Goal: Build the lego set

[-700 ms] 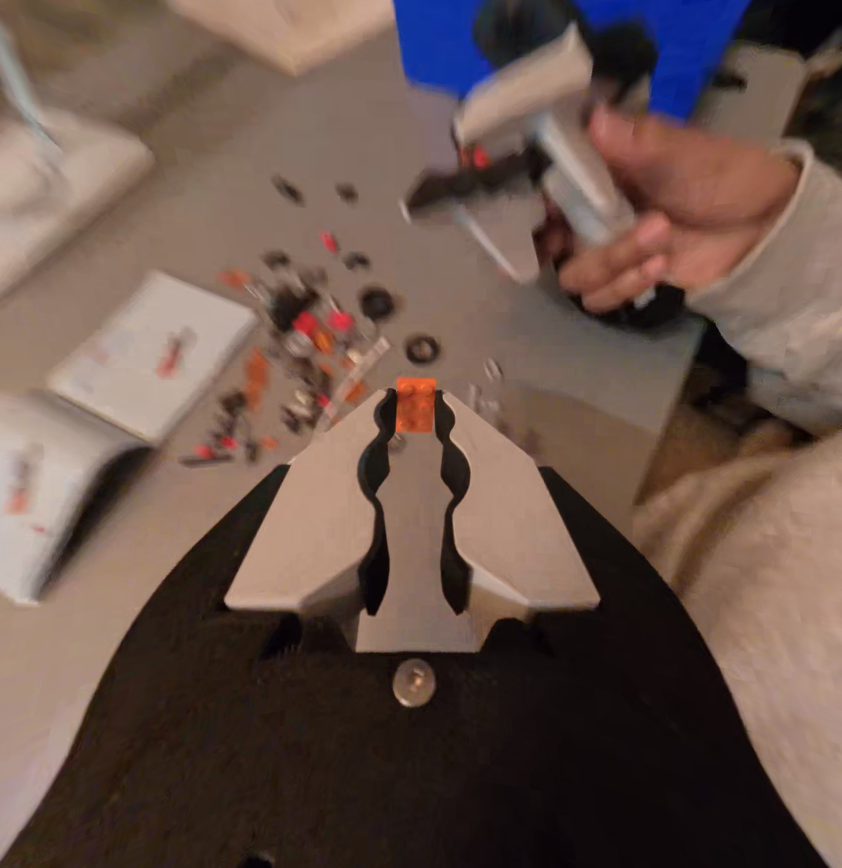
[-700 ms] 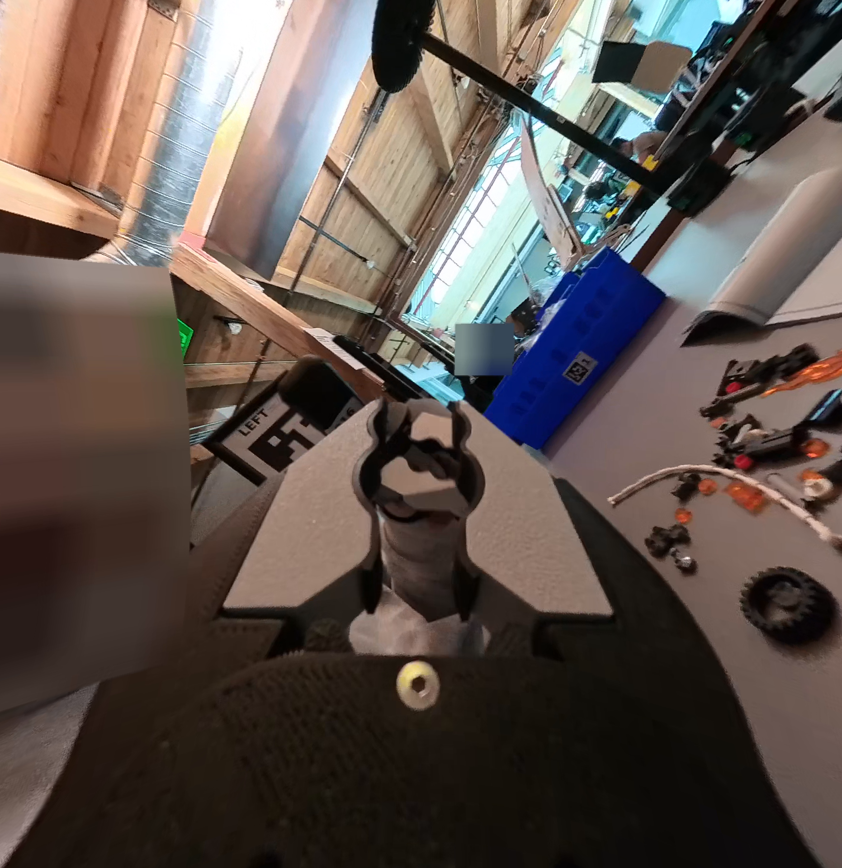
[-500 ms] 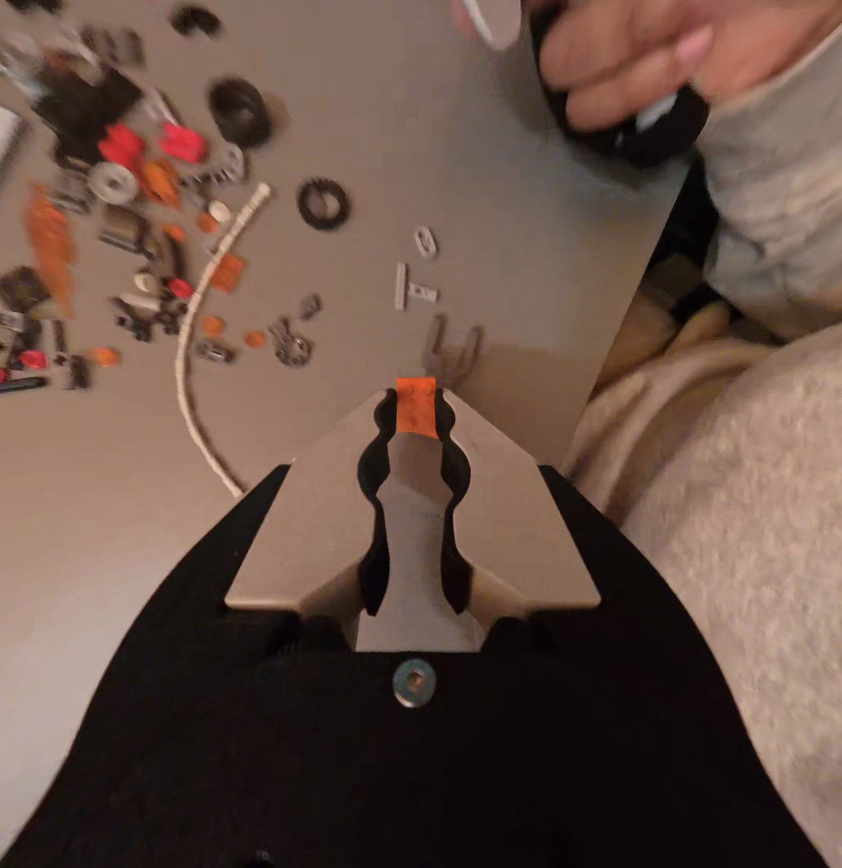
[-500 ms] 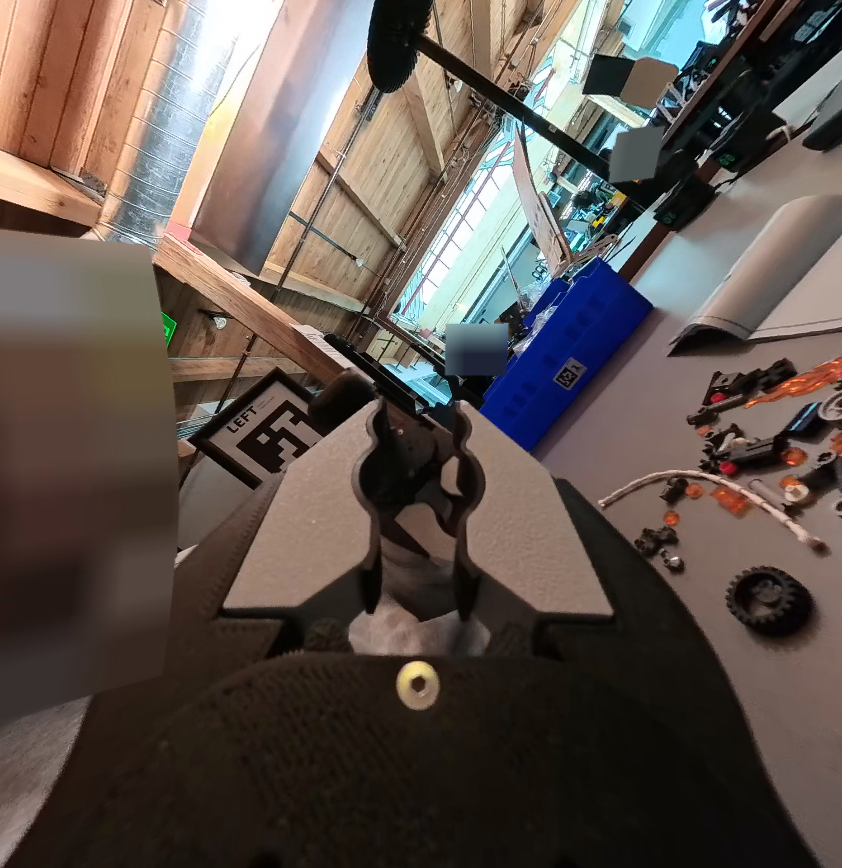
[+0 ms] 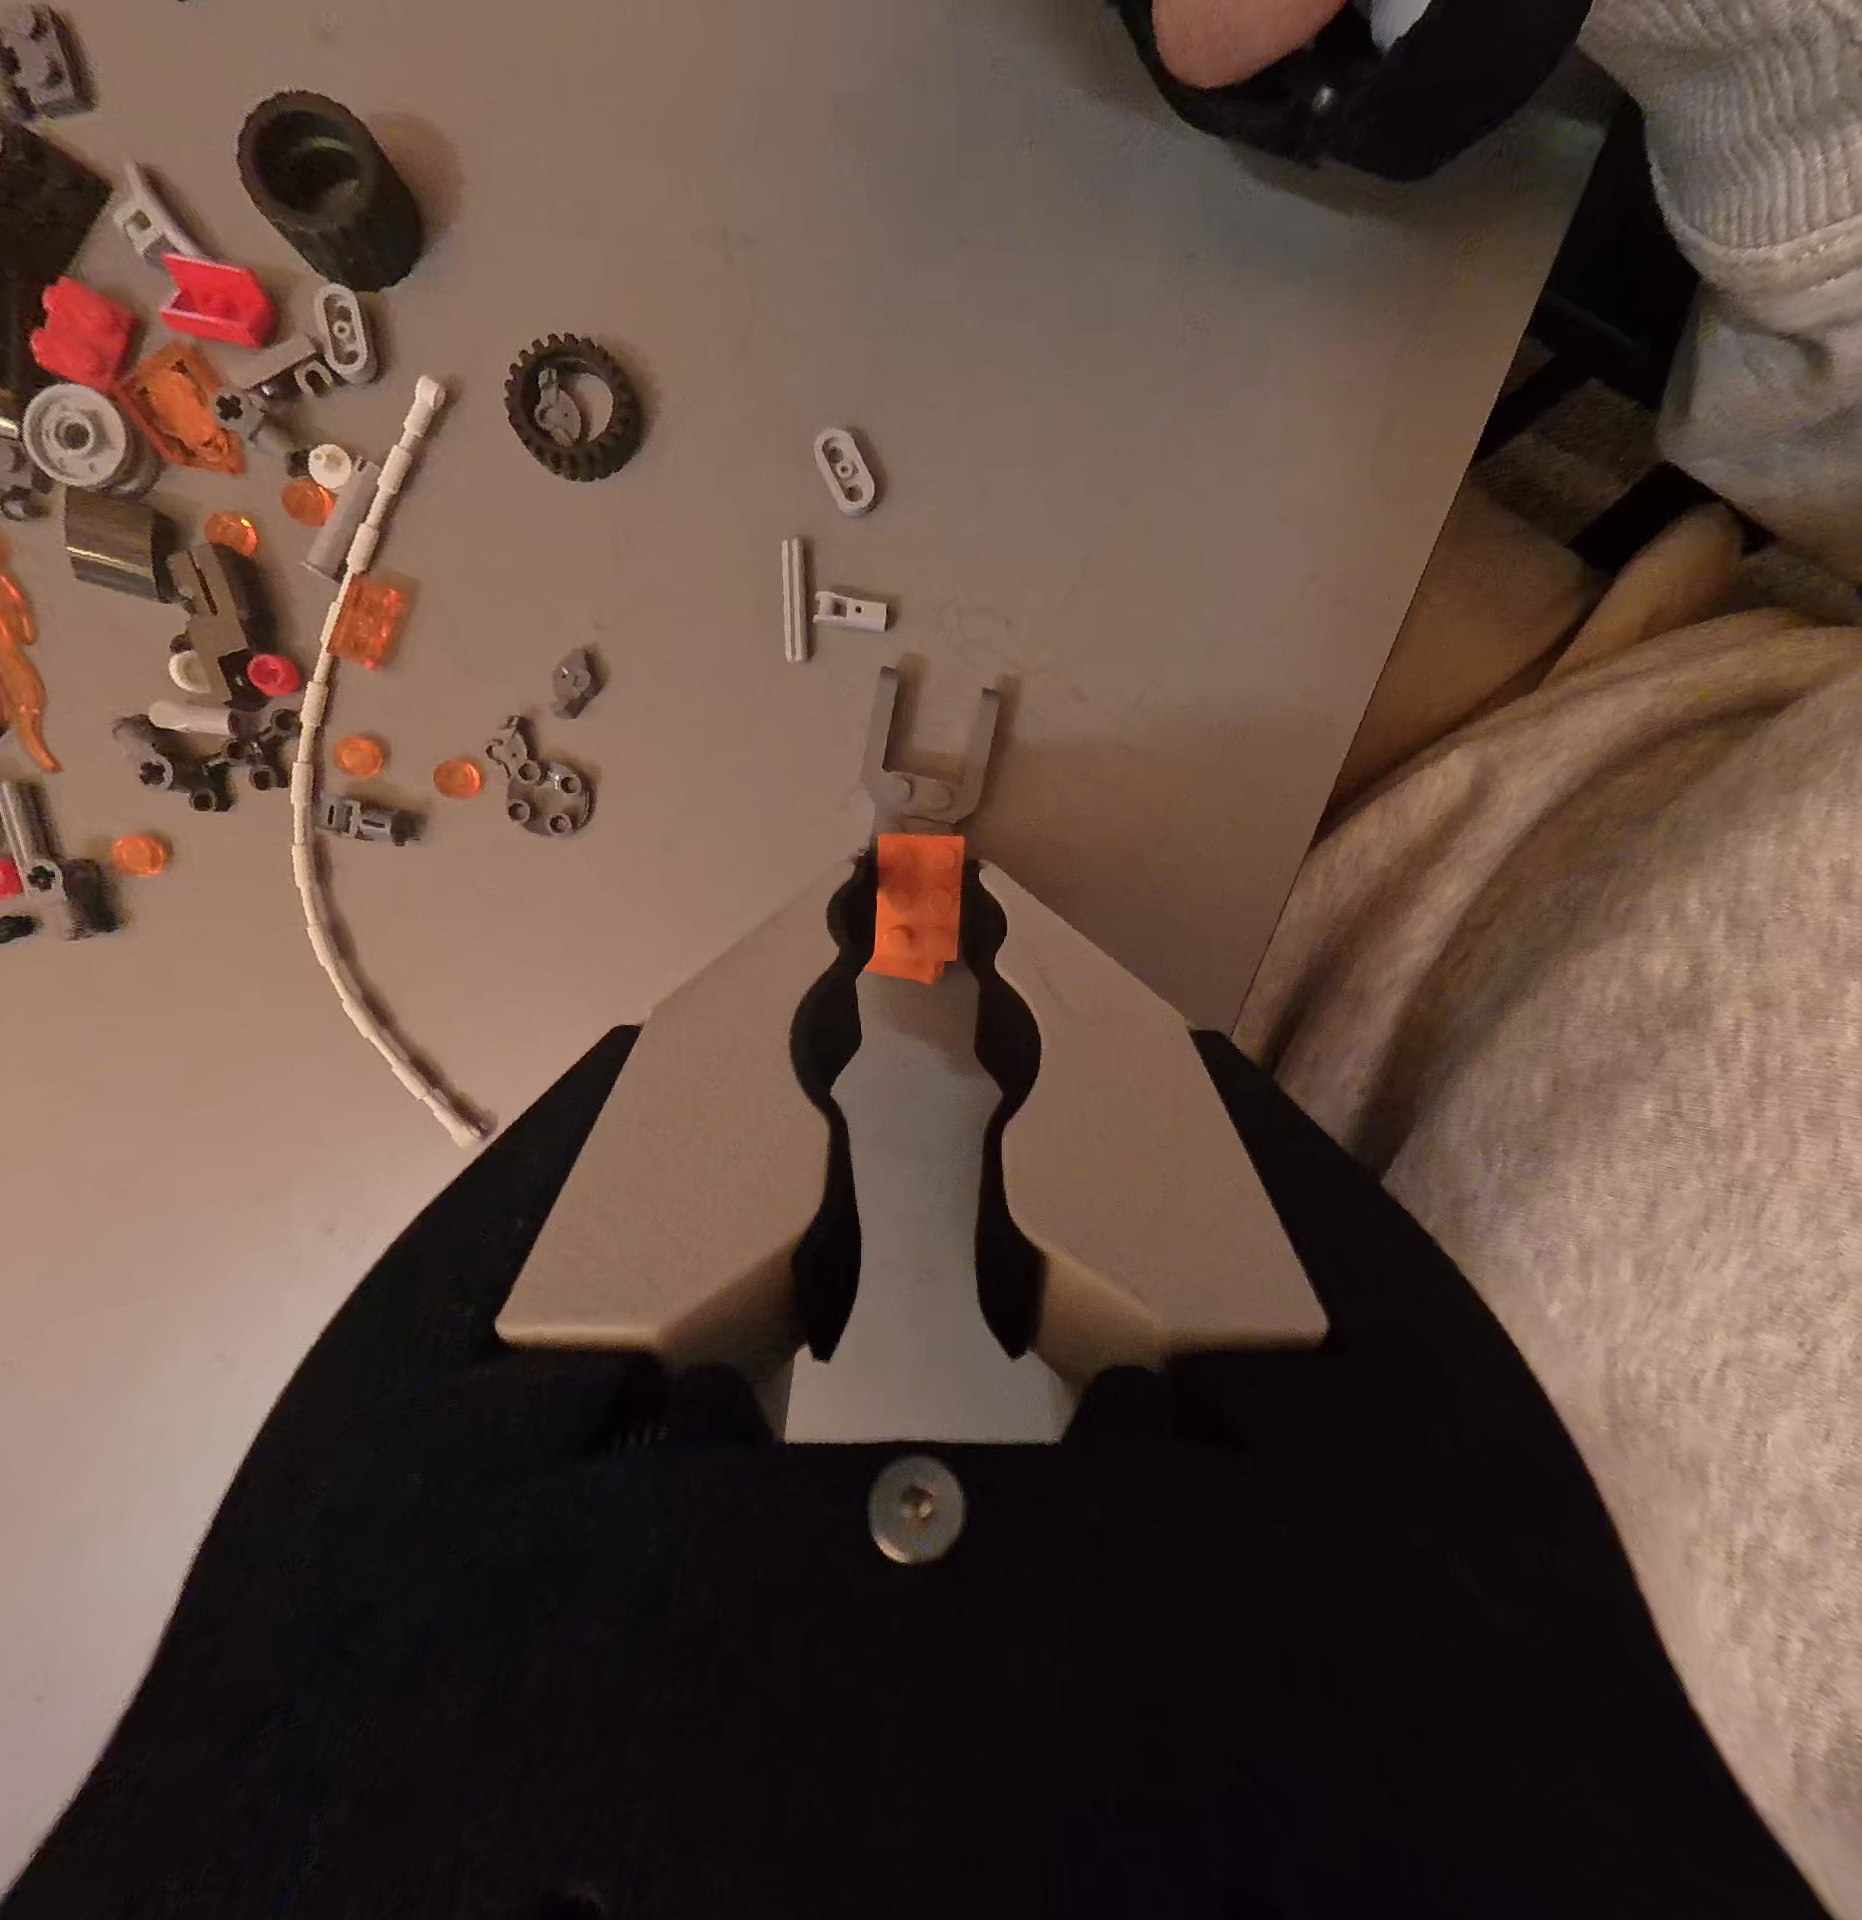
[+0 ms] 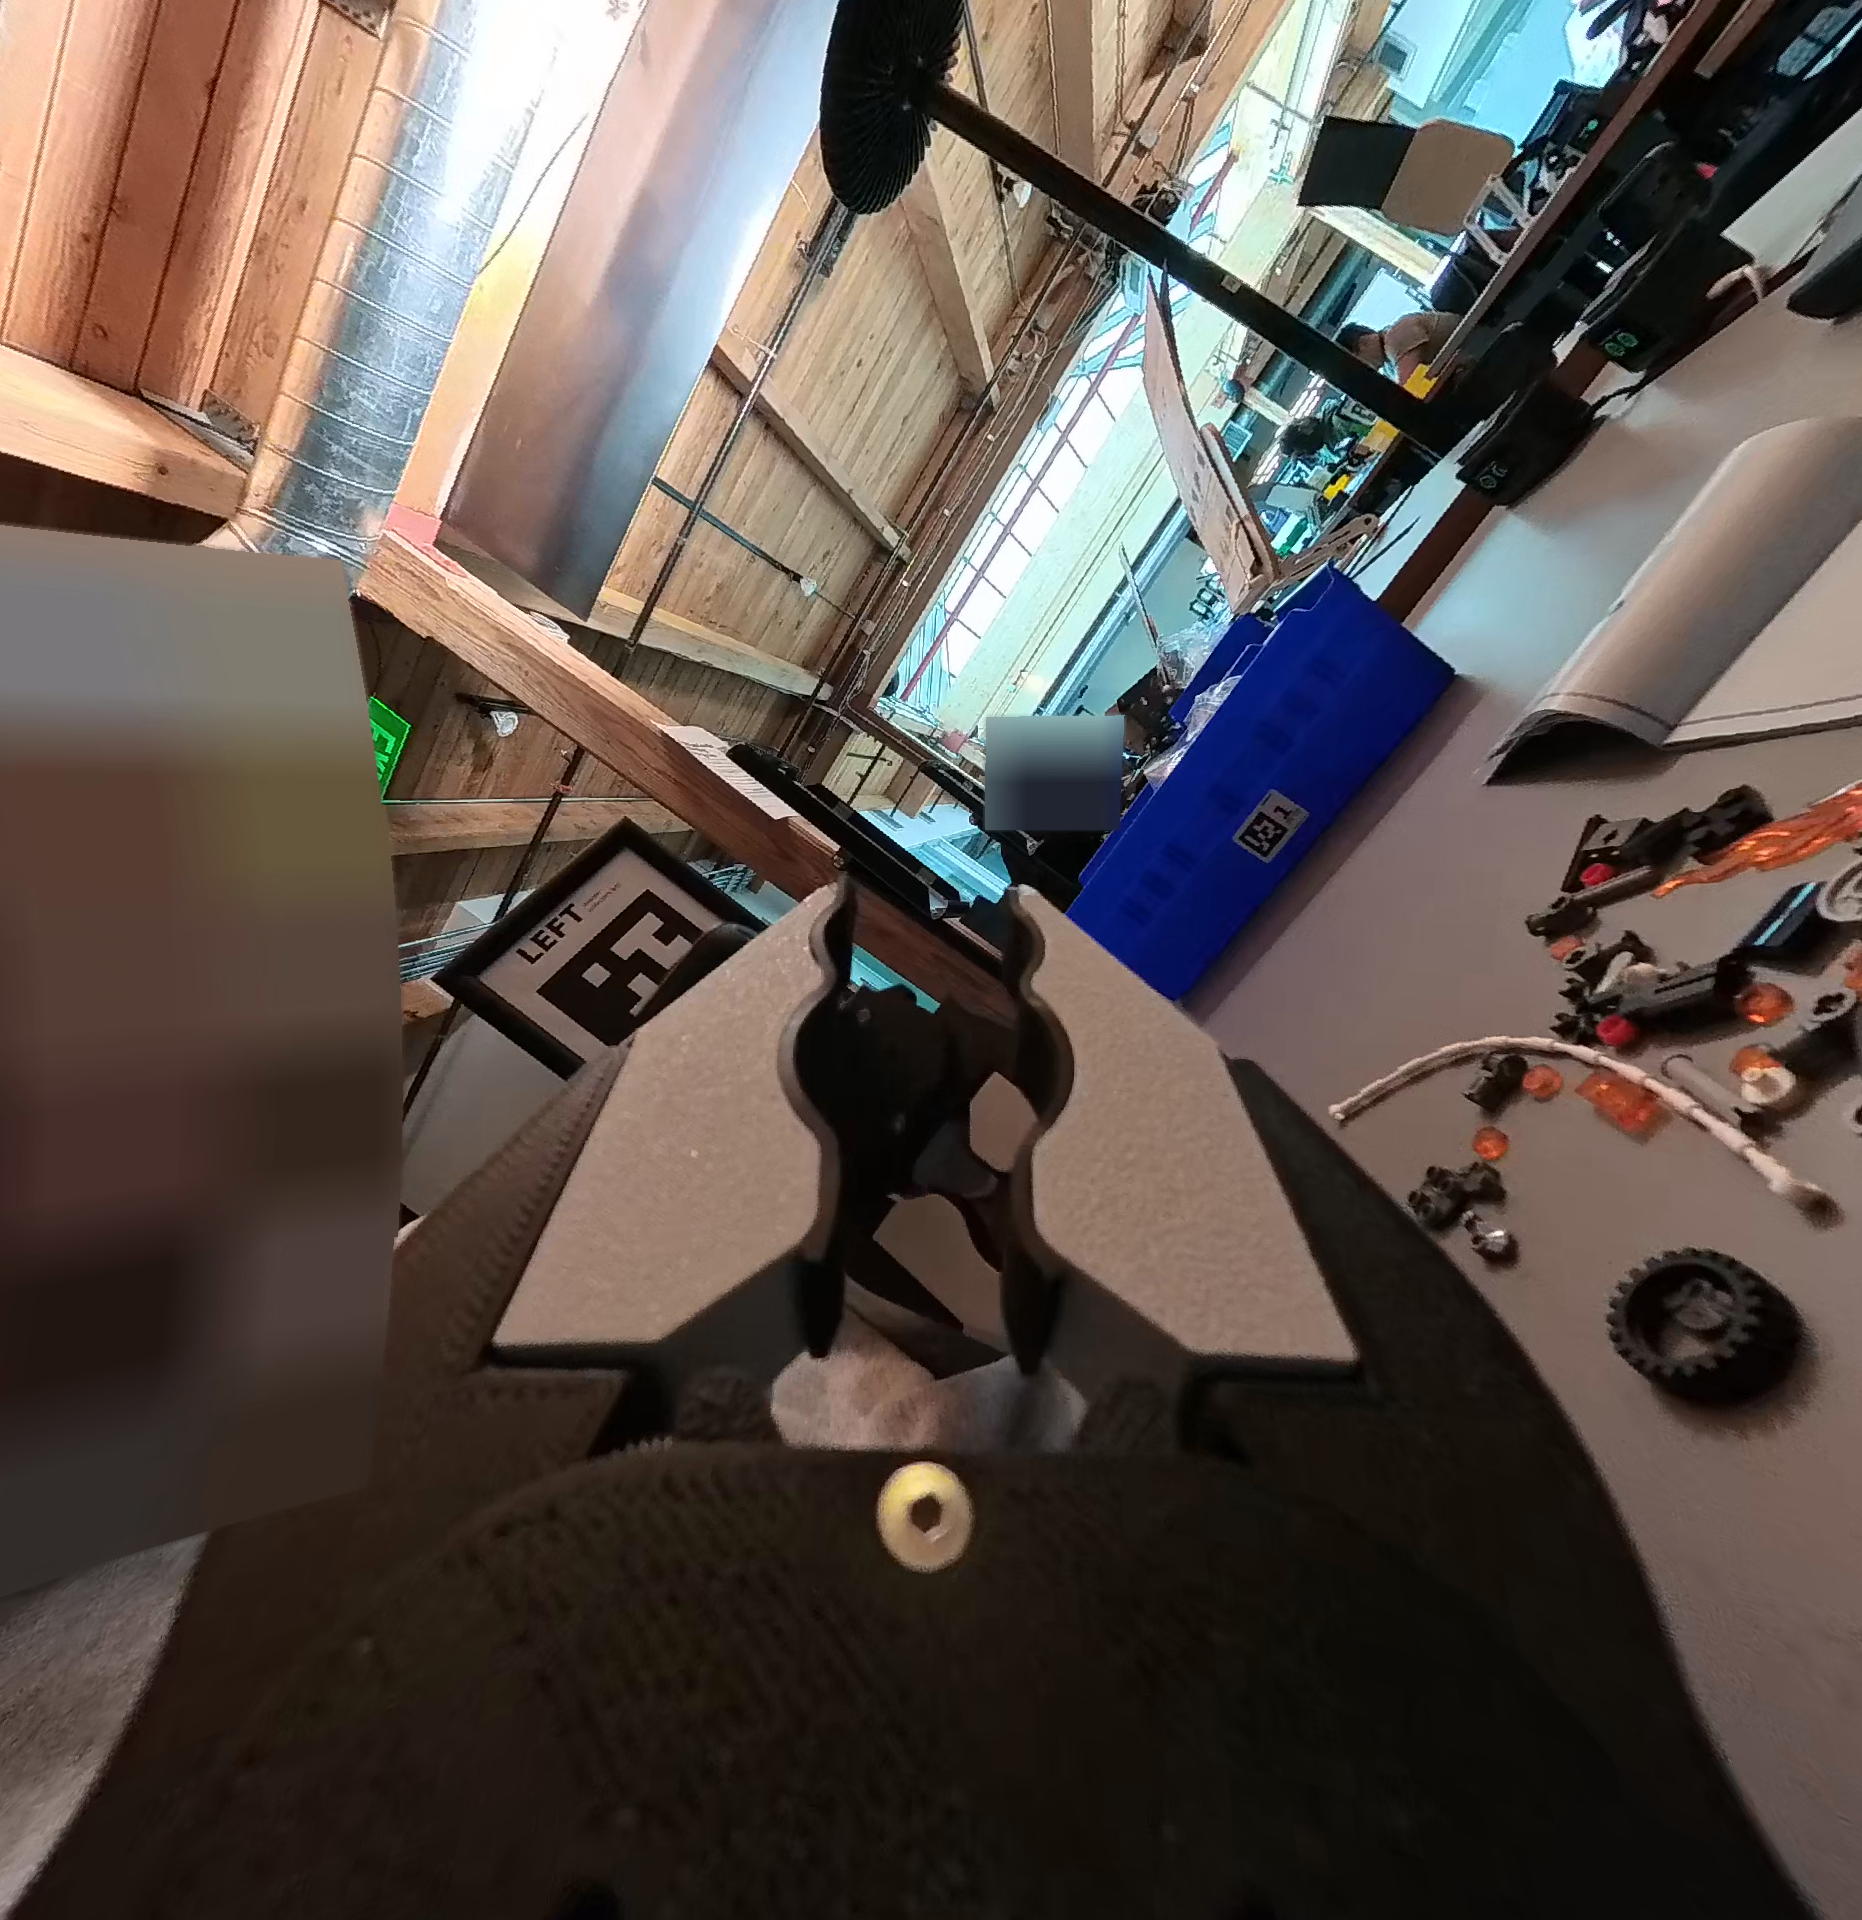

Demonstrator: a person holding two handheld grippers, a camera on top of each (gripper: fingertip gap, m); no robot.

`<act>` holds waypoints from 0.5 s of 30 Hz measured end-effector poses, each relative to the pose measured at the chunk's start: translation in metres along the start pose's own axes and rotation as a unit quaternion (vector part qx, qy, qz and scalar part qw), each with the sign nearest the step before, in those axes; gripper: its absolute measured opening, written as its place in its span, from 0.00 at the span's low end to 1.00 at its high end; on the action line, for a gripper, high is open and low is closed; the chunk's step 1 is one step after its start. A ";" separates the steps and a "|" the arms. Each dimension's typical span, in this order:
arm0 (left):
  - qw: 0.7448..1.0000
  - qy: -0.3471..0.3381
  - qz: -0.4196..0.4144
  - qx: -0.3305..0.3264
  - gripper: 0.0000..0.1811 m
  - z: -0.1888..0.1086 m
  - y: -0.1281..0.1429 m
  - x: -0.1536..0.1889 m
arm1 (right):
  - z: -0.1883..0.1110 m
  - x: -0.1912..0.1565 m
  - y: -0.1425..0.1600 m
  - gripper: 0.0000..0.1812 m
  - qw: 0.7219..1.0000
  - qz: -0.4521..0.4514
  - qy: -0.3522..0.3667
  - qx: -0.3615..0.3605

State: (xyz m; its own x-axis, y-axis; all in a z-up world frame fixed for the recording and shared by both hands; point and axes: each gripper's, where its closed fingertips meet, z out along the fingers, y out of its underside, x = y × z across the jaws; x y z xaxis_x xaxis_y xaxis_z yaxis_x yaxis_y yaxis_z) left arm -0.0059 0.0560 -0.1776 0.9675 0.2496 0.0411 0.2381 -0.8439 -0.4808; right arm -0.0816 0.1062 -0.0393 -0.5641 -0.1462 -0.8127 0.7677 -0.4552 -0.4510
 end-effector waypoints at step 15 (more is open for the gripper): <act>0.999 -0.019 0.027 0.005 0.09 0.002 -0.003 -0.002 | 0.001 -0.002 0.000 0.14 1.000 0.004 -0.009 0.001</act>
State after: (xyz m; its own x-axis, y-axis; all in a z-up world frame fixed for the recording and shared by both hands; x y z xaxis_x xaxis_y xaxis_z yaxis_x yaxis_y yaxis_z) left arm -0.0084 0.0594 -0.1778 0.9749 0.2219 -0.0177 0.1851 -0.8519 -0.4899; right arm -0.0804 0.1060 -0.0372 -0.5637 -0.1644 -0.8094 0.7711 -0.4560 -0.4444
